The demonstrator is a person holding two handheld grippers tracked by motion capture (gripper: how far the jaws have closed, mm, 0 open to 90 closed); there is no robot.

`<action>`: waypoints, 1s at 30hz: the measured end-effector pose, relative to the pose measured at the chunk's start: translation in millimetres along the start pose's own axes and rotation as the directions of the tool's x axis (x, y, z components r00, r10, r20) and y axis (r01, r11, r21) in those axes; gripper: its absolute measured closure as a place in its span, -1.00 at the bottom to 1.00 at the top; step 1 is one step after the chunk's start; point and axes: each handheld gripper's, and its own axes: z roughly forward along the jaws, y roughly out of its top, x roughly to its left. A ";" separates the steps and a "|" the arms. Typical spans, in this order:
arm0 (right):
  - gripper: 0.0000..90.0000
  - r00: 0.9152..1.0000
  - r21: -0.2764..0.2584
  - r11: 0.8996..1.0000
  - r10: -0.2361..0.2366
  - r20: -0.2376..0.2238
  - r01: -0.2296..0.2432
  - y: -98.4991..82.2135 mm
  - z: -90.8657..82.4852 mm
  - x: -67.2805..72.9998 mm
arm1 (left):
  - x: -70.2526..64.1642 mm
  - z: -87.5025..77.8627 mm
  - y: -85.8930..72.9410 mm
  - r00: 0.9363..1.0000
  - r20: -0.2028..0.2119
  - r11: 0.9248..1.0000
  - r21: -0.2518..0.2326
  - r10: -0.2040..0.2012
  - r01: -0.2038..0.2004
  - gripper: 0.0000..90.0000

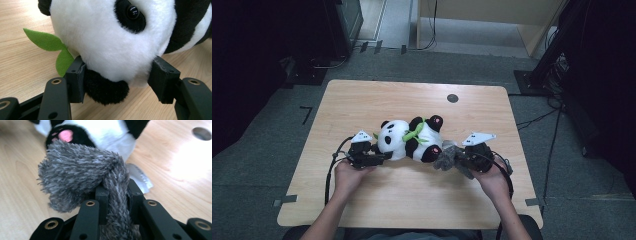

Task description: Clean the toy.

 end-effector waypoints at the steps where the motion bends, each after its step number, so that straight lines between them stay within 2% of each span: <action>1: 0.71 1.000 -0.010 1.000 -0.002 0.004 0.002 -0.3 -0.5 -1.4 | 0.0 0.0 0.0 1.000 -0.001 1.000 0.001 0.001 -0.001 -0.15; 6: 0.71 0.999 -0.055 0.998 0.043 0.027 -0.042 0.3 -4.7 -14.3 | 0.3 0.0 -0.7 1.000 -0.006 1.000 -0.002 0.004 -0.004 -0.15; 10: 0.71 0.998 -0.108 0.993 0.052 0.036 -0.048 3.7 -5.3 -26.0 | 1.0 0.2 -1.4 1.000 -0.005 1.000 -0.008 0.007 -0.007 -0.15; 14: 0.71 0.997 -0.124 0.990 0.067 0.045 -0.061 5.8 -1.8 -34.9 | 1.0 0.3 -1.8 1.000 -0.006 1.000 -0.011 0.007 -0.007 -0.15; 18: 0.71 0.992 -0.151 0.982 0.122 0.039 -0.115 8.5 5.2 -48.7 | 1.5 0.3 -2.3 1.000 -0.002 1.000 -0.017 0.005 -0.005 -0.16; 23: 0.71 0.988 -0.160 0.978 0.143 0.060 -0.132 12.6 13.9 -63.2 | 2.2 0.6 -2.9 1.000 -0.003 1.000 -0.025 -0.001 0.001 -0.17; 30: 0.71 0.976 -0.150 0.973 0.192 0.100 -0.176 10.1 24.5 -86.4 | 2.6 1.0 -3.6 1.000 -0.003 0.999 -0.032 -0.001 0.001 -0.18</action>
